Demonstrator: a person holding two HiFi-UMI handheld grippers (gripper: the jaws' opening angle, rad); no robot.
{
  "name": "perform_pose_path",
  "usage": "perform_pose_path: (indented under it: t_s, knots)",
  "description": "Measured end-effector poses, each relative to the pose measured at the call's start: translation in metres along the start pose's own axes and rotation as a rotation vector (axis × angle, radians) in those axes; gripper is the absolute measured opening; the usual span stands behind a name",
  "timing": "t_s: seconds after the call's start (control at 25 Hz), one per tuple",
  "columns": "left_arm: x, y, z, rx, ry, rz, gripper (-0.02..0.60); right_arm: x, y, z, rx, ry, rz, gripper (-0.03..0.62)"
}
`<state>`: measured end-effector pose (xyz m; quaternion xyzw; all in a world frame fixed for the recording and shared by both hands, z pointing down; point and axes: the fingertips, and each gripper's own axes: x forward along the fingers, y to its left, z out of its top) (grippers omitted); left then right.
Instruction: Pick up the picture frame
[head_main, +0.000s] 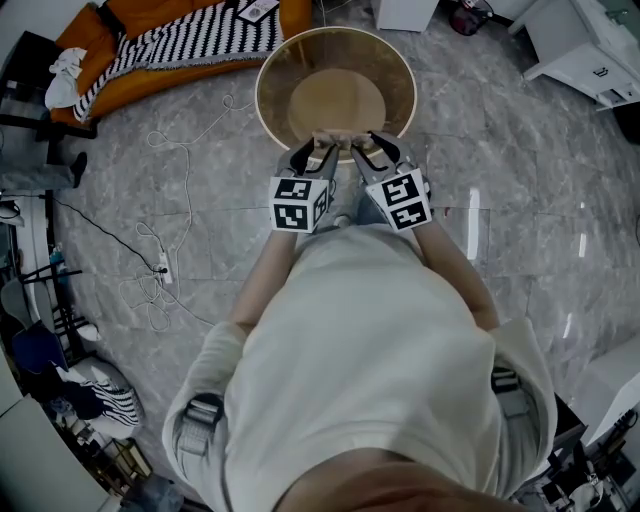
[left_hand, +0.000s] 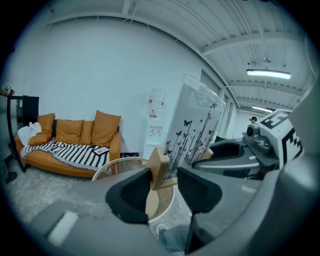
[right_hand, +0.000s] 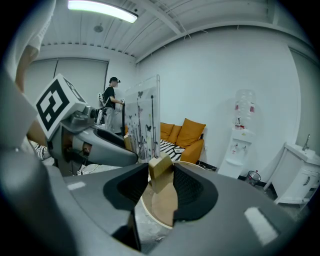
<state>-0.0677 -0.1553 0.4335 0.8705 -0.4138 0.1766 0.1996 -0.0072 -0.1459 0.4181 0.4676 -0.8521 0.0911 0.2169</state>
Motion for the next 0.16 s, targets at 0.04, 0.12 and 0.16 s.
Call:
perform_pose_path:
  t_s: [0.04, 0.12, 0.16]
  knots:
    - [0.0007, 0.0003, 0.0002, 0.000, 0.001, -0.001, 0.175, 0.0005, -0.0005, -0.0001, 0.000, 0.001, 0.000, 0.156]
    - [0.0020, 0.0003, 0.0005, 0.000, 0.002, -0.001, 0.175, 0.0012, -0.0018, -0.0004, 0.002, 0.001, 0.000, 0.156]
    - [0.0027, 0.0002, 0.0007, 0.000, 0.003, -0.001, 0.175, 0.0014, -0.0026, -0.0007, 0.003, 0.001, 0.000, 0.156]
